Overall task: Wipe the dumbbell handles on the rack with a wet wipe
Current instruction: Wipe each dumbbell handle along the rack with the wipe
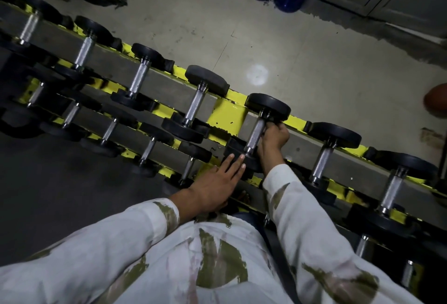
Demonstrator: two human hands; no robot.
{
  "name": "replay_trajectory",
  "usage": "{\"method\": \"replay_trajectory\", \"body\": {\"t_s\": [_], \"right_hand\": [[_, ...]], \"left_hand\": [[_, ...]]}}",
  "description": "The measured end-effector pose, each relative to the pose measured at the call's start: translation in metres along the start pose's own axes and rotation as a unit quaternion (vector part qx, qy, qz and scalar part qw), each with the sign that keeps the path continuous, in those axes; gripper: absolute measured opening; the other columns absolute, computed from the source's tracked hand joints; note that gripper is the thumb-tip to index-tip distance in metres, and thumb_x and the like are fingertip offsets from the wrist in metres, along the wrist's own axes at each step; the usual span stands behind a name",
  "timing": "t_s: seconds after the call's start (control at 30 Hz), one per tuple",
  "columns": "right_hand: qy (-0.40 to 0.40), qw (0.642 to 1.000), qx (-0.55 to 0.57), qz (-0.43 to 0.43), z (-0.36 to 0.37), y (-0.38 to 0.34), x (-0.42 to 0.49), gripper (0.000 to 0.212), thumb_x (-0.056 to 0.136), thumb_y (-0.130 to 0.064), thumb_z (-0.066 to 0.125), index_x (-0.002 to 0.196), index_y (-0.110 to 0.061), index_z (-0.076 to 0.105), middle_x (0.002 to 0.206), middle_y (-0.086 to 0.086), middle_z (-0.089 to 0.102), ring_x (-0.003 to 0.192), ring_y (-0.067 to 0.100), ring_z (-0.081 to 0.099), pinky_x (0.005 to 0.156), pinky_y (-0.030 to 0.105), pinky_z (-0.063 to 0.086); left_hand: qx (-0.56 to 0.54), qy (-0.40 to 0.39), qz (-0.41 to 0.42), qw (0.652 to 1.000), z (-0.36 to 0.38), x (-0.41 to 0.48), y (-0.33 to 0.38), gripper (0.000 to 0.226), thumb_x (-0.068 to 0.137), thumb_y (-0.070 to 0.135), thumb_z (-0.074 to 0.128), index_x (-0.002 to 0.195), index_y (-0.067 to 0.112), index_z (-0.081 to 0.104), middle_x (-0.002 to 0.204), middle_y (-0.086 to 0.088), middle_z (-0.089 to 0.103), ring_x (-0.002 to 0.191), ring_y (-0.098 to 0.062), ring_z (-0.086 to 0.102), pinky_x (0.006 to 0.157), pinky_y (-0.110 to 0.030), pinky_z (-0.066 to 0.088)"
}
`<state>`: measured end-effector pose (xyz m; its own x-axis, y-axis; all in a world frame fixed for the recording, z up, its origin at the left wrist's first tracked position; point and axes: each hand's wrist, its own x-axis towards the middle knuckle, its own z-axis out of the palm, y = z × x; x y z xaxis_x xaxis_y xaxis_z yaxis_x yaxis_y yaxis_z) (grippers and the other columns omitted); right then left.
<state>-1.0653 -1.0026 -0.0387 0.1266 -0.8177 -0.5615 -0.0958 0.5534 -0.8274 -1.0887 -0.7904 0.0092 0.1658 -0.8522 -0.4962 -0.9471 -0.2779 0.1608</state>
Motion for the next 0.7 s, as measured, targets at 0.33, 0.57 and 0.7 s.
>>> {"method": "replay_trajectory", "body": {"t_s": [0.33, 0.57, 0.7], "right_hand": [[-0.161, 0.606, -0.563, -0.539, -0.039, 0.002, 0.009, 0.031, 0.089, -0.010, 0.063, 0.119, -0.012, 0.062, 0.127, 0.007, 0.053, 0.107, 0.026, 0.046, 0.079, 0.034, 0.044], [-0.251, 0.417, -0.725, -0.487, -0.022, -0.014, -0.005, 0.029, 0.089, -0.018, 0.062, 0.118, -0.014, 0.060, 0.121, 0.007, 0.061, 0.087, 0.033, 0.065, 0.063, 0.036, 0.049], [-0.356, 0.325, -0.740, -0.469, -0.010, -0.033, -0.007, 0.023, 0.099, -0.031, 0.050, 0.112, -0.016, 0.062, 0.111, 0.004, 0.065, 0.090, 0.032, 0.068, 0.061, 0.036, 0.045]], "left_hand": [[0.001, 0.003, 0.012, 1.000, 0.002, 0.002, -0.002, 0.100, 0.095, 0.029, 0.062, 0.161, 0.000, -0.008, 0.167, -0.023, -0.022, 0.156, -0.043, -0.009, 0.114, -0.052, 0.039], [-0.005, 0.011, 0.010, 1.000, 0.005, 0.002, 0.000, 0.100, 0.097, 0.034, 0.061, 0.161, -0.001, -0.008, 0.166, -0.024, -0.024, 0.156, -0.044, -0.010, 0.114, -0.053, 0.039], [-0.009, 0.018, 0.005, 1.000, 0.008, 0.003, 0.000, 0.101, 0.097, 0.035, 0.061, 0.161, -0.001, -0.008, 0.166, -0.023, -0.025, 0.156, -0.044, -0.011, 0.114, -0.053, 0.039]]}}
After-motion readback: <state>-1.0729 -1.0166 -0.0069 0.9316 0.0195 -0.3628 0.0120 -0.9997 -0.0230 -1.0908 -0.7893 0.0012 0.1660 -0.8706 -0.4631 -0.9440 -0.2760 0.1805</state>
